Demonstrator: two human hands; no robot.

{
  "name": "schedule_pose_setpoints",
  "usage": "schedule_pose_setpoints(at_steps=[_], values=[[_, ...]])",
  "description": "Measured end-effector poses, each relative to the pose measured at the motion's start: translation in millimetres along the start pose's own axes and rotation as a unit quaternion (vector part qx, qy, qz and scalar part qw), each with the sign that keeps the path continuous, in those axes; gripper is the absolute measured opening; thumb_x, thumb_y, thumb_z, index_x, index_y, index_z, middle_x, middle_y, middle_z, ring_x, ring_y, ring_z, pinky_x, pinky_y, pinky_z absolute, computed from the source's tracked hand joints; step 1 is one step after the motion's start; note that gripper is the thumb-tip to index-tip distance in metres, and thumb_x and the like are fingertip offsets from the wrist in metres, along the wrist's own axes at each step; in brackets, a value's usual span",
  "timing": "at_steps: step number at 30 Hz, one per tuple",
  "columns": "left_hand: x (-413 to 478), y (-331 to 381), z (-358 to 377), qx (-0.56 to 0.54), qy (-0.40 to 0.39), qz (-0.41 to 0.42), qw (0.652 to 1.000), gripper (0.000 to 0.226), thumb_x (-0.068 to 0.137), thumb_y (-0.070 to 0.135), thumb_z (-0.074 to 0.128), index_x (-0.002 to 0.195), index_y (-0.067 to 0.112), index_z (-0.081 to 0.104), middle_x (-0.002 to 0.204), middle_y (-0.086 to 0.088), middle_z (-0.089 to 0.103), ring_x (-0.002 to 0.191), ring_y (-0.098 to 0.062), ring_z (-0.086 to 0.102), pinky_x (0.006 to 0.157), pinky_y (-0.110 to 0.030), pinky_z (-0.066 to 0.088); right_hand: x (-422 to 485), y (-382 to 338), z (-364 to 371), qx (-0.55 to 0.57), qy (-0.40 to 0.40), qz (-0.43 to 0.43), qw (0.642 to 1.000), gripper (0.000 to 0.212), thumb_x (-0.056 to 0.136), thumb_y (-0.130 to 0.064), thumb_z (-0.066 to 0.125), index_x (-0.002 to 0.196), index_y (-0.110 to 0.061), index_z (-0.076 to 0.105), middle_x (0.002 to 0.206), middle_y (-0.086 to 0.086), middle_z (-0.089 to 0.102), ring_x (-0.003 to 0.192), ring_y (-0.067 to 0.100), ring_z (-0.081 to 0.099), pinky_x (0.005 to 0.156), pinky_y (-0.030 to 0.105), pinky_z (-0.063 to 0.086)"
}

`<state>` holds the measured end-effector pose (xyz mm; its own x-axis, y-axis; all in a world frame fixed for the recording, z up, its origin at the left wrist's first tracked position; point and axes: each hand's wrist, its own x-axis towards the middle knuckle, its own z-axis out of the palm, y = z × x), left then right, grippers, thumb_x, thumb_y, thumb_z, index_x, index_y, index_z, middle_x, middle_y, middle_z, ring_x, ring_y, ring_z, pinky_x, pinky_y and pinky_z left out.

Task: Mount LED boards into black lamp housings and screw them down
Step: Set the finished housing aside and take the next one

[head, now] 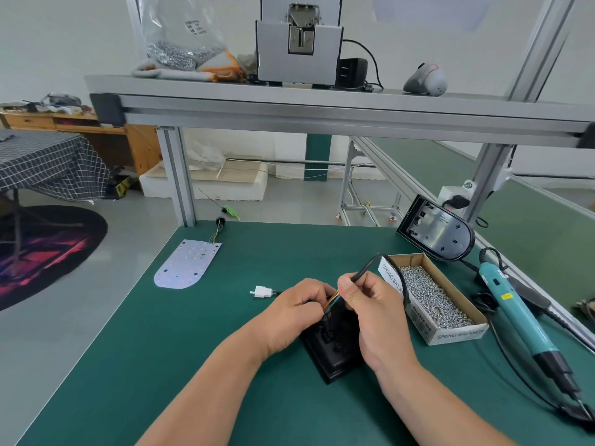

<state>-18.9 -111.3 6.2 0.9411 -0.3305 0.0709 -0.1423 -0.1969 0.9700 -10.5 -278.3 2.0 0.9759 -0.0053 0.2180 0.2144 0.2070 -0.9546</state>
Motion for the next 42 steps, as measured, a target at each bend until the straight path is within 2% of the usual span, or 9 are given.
schedule_pose_setpoints(at_steps=[7,11,22,27,29,32,36,38,42], values=[[-4.7,0.3,-2.9,-0.026,0.012,-0.017,0.999,0.017,0.076,0.017,0.05,0.073,0.029,0.062,0.112,0.014,0.071,0.096,-0.003,0.06,0.079,-0.016,0.044,-4.2,-10.4,-5.4,-0.052,-0.049,-0.011,0.997,0.016,0.089,-0.034,0.077,0.091,-0.019,0.075,0.081,-0.002,0.069,0.078,0.013,0.061,0.077,0.027,0.052],[-5.6,-0.9,-7.9,-0.019,0.047,-0.037,0.998,0.039,0.083,0.027,0.047,0.108,0.026,0.077,0.117,0.007,0.076,0.112,-0.015,0.066,0.097,-0.032,0.05,-1.3,-15.5,-12.0,-0.09,-0.052,-0.018,0.994,0.009,0.098,-0.026,0.075,0.091,-0.02,0.075,0.074,-0.003,0.066,0.067,0.011,0.057,0.065,0.021,0.049],[-6.5,-3.0,-3.9,-0.04,0.103,-0.051,0.993,0.063,0.082,0.04,0.066,0.143,0.034,0.052,0.144,0.016,0.057,0.125,0.006,0.058,0.102,-0.018,0.048,10.4,-13.9,-18.6,0.123,0.014,0.047,0.991,0.025,0.099,-0.024,0.066,0.099,0.001,0.062,0.084,0.02,0.069,0.071,0.023,0.071,0.064,0.03,0.062],[-1.8,-8.6,-3.8,-0.066,0.116,-0.075,0.988,0.037,0.096,0.017,0.067,0.133,0.021,0.064,0.131,-0.006,0.071,0.107,-0.016,0.072,0.093,-0.034,0.06,10.5,-20.6,-23.7,-0.051,0.062,-0.015,0.997,0.01,0.102,-0.008,0.066,0.111,-0.014,0.066,0.092,-0.001,0.069,0.082,0.02,0.071,0.071,0.03,0.059],[-1.8,-8.9,-4.4,-0.061,0.12,-0.079,0.988,0.042,0.089,0.023,0.064,0.13,0.018,0.069,0.124,-0.008,0.076,0.112,-0.028,0.073,0.102,-0.044,0.059,8.6,-25.9,-26.0,-0.21,0.065,-0.133,0.966,0.024,0.1,-0.013,0.066,0.117,-0.029,0.064,0.109,-0.016,0.066,0.099,0.009,0.066,0.089,0.025,0.053],[-0.9,-9.4,-5.0,-0.063,0.121,-0.076,0.988,0.033,0.095,0.016,0.064,0.127,0.015,0.073,0.12,-0.015,0.077,0.107,-0.032,0.072,0.107,-0.057,0.054,9.9,-33.2,-27.5,-0.385,-0.024,-0.343,0.856,0.039,0.1,-0.011,0.06,0.136,-0.025,0.063,0.149,-0.01,0.049,0.144,0.019,0.043,0.118,0.023,0.031],[-0.1,-14.1,-6.3,-0.051,0.114,-0.069,0.99,0.031,0.105,0.001,0.058,0.129,0.013,0.073,0.122,-0.02,0.075,0.109,-0.036,0.071,0.106,-0.063,0.051,12.0,-26.6,-26.7,-0.554,-0.189,-0.341,0.736,0.048,0.102,-0.001,0.058,0.148,-0.017,0.057,0.163,-0.001,0.044,0.16,0.031,0.02,0.129,0.047,0.019],[0.3,-13.8,-6.6,-0.068,0.108,-0.06,0.99,0.031,0.1,0.007,0.063,0.128,0.014,0.074,0.123,-0.02,0.075,0.111,-0.037,0.07,0.108,-0.064,0.05,12.6,-24.6,-34.4,-0.579,-0.219,-0.299,0.727,0.042,0.102,-0.004,0.06,0.142,-0.016,0.063,0.141,-0.002,0.06,0.15,0.03,0.035,0.128,0.057,0.018],[0.7,-12.4,-7.9,-0.16,0.139,-0.076,0.974,0.047,0.084,0.025,0.07,0.13,0.013,0.07,0.125,-0.016,0.075,0.111,-0.024,0.071,0.111,-0.058,0.051,16.4,-34.1,-43.9,-0.544,-0.196,-0.277,0.767,0.027,0.098,-0.023,0.065,0.123,-0.019,0.072,0.105,-0.015,0.058,0.115,0.008,0.044,0.123,0.046,0.021]])
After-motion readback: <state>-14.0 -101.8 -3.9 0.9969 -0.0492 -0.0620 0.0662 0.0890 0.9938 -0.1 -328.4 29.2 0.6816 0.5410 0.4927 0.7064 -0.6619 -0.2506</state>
